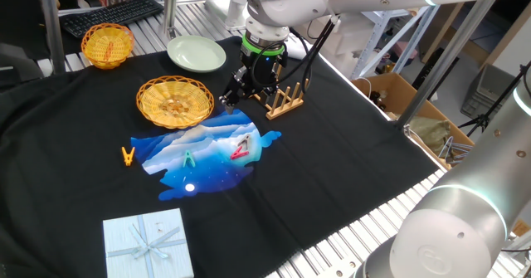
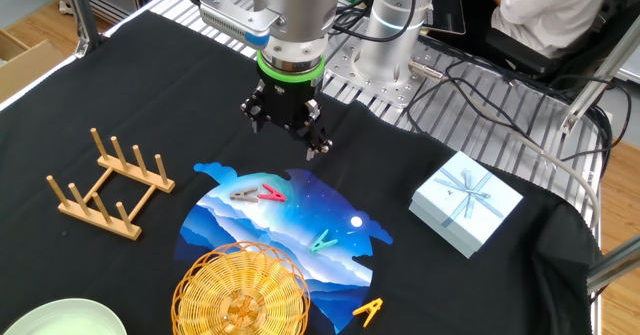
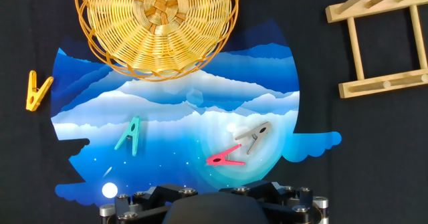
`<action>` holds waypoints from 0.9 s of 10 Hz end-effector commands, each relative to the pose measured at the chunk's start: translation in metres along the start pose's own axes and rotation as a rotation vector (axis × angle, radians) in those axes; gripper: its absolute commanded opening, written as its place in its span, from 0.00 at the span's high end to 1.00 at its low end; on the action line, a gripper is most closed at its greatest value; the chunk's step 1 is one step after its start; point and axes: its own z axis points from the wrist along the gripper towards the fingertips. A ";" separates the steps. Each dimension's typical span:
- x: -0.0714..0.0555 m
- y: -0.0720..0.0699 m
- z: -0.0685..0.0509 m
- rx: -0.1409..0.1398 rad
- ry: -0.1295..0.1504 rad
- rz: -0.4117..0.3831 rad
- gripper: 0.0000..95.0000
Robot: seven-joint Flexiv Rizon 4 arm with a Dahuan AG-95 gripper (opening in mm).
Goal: Put the dish on the dish rack
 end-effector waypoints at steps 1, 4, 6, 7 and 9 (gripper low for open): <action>0.000 0.000 0.000 0.000 0.001 0.000 0.00; 0.001 0.000 0.000 -0.055 -0.032 0.042 1.00; 0.001 0.000 0.000 -0.055 -0.031 0.046 1.00; 0.001 0.000 0.000 -0.054 -0.031 0.045 1.00; 0.001 0.001 0.000 -0.054 -0.032 0.040 1.00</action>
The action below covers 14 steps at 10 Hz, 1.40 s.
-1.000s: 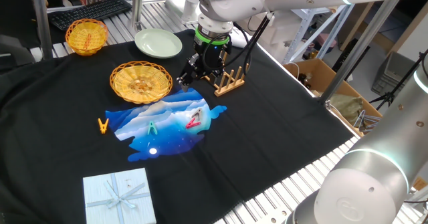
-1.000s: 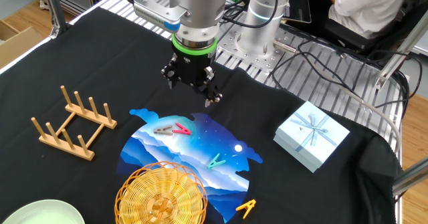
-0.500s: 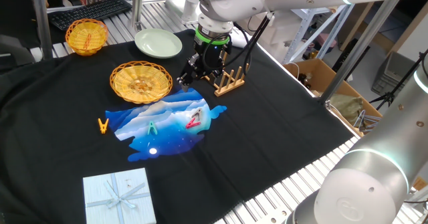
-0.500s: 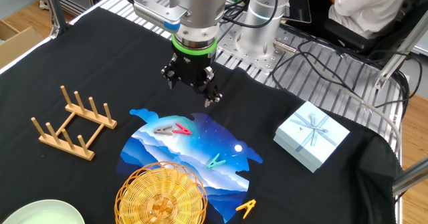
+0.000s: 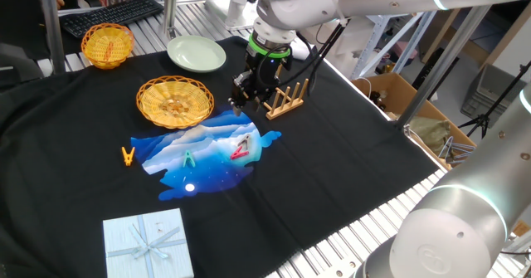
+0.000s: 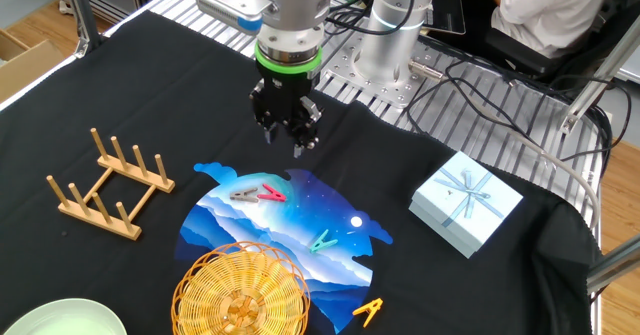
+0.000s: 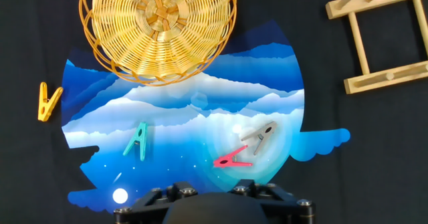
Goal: Put the dish on the dish rack
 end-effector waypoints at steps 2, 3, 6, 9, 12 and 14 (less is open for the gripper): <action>0.001 0.001 0.000 -0.001 0.001 -0.002 1.00; 0.001 0.001 0.000 0.000 0.001 -0.003 1.00; 0.001 0.001 0.000 0.001 0.004 0.000 1.00; 0.001 0.001 0.000 0.002 0.004 -0.001 1.00; 0.001 0.001 0.000 0.002 0.005 -0.007 1.00; 0.001 0.001 0.000 0.002 0.004 -0.011 1.00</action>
